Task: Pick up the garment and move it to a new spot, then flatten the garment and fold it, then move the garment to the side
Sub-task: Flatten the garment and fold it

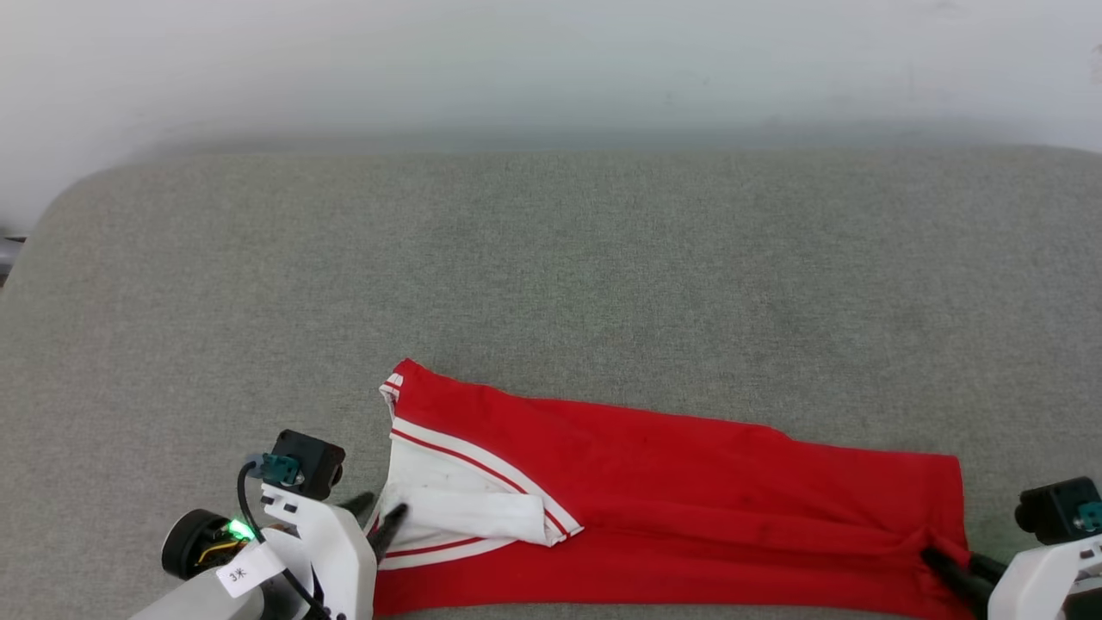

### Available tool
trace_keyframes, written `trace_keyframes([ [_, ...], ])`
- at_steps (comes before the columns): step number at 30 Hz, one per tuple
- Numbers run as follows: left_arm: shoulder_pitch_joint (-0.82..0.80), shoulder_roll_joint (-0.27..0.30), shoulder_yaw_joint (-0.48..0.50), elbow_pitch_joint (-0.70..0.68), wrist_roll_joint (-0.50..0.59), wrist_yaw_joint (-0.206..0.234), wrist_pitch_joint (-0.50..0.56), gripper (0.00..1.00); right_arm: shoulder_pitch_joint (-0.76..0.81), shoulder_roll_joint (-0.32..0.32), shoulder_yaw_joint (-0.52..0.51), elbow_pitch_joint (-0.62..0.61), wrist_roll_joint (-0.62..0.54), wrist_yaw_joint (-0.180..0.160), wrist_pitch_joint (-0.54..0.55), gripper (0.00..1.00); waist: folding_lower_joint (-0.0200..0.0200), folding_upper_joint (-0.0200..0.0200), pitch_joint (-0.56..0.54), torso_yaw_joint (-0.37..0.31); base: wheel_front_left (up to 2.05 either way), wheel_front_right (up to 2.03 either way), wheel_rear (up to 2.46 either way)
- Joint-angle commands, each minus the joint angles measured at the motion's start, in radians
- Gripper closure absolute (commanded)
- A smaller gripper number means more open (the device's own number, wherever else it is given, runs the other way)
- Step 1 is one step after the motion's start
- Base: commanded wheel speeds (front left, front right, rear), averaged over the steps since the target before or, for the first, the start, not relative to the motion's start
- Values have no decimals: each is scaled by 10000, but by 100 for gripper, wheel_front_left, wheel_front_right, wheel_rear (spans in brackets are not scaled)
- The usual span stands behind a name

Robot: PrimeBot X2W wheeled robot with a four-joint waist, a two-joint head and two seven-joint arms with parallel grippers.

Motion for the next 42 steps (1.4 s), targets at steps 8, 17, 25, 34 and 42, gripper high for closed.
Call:
trace_keyframes([
  [8,143,-277,601,-83,628,821,-1890,0,578,-474,-903,-1125,1011,-10,178,0,1,-1,-551,65,0,0,0],
  [17,517,-545,1216,-373,1283,2080,-3744,0,935,-1203,-2387,-2041,1686,-10,1015,0,1,-1,-646,157,0,0,0],
  [25,772,-988,1892,-454,2285,2860,-4287,0,857,-1225,-2908,-1441,1888,-10,2207,0,1,-1,-398,430,0,0,0],
  [34,1490,-1848,3529,-900,4097,3020,-4314,0,312,-525,-2550,-377,1955,-9,2841,0,1,-1,-57,786,0,0,0],
  [42,2462,-2823,4874,-971,5474,2570,-4316,0,-64,-124,-1962,168,2036,-9,2792,0,1,-1,151,1010,0,0,0],
])
